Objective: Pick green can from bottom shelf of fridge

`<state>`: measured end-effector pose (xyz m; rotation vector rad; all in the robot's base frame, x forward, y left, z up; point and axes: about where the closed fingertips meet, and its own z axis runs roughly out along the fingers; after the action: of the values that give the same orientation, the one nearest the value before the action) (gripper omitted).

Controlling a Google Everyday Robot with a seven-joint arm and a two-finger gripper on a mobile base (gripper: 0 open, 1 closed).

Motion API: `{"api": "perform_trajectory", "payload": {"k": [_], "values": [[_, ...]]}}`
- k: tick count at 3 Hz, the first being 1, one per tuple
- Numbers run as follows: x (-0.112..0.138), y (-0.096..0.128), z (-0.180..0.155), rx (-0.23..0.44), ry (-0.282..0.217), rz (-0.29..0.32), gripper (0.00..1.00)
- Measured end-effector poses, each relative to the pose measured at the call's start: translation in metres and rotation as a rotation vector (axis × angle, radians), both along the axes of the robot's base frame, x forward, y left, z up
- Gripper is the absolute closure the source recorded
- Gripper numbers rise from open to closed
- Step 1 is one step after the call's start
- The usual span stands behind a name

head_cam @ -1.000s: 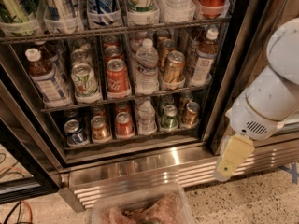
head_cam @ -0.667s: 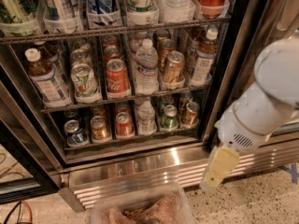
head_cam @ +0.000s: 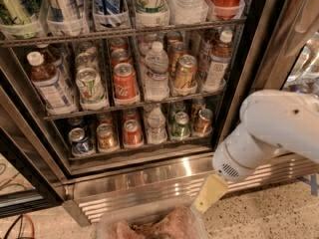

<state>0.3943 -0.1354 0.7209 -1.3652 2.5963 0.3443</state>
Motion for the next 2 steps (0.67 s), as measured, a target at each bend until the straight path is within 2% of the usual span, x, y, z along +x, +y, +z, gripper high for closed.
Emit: {"api": "perform_trajectory", "payload": {"k": [1, 2], "values": [[-0.0041, -0.0012, -0.0284, -0.028, 0.041, -0.044, 0.00], [-0.0046, -0.0014, -0.0290, -0.029, 0.043, -0.050, 0.00]]}}
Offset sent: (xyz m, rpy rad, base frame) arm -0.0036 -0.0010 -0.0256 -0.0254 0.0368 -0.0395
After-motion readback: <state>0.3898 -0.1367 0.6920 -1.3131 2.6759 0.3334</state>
